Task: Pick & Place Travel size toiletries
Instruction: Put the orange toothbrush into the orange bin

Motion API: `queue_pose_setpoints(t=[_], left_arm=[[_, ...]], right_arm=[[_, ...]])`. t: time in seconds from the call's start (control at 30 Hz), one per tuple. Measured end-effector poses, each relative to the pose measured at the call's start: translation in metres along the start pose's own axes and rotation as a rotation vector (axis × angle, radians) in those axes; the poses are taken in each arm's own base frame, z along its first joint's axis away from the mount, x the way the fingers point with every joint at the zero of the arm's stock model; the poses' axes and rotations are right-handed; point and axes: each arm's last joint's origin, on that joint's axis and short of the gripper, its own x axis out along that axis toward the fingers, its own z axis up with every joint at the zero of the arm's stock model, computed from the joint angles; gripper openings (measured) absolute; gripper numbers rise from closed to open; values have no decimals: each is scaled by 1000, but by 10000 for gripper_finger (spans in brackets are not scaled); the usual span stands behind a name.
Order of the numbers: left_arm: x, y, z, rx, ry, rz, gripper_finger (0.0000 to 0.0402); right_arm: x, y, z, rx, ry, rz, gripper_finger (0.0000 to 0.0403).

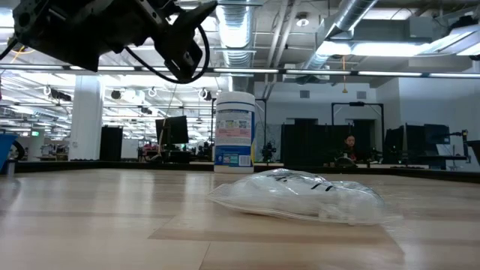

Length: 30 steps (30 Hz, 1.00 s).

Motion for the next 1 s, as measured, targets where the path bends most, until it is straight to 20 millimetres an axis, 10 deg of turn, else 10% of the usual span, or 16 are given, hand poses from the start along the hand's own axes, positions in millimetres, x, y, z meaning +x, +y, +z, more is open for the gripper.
queue_pose_setpoints(t=[1.0], left_arm=[[-11, 9, -2, -44, -19, 24, 246]], right_arm=[[41, 6, 10, -116, 159, -58, 24]])
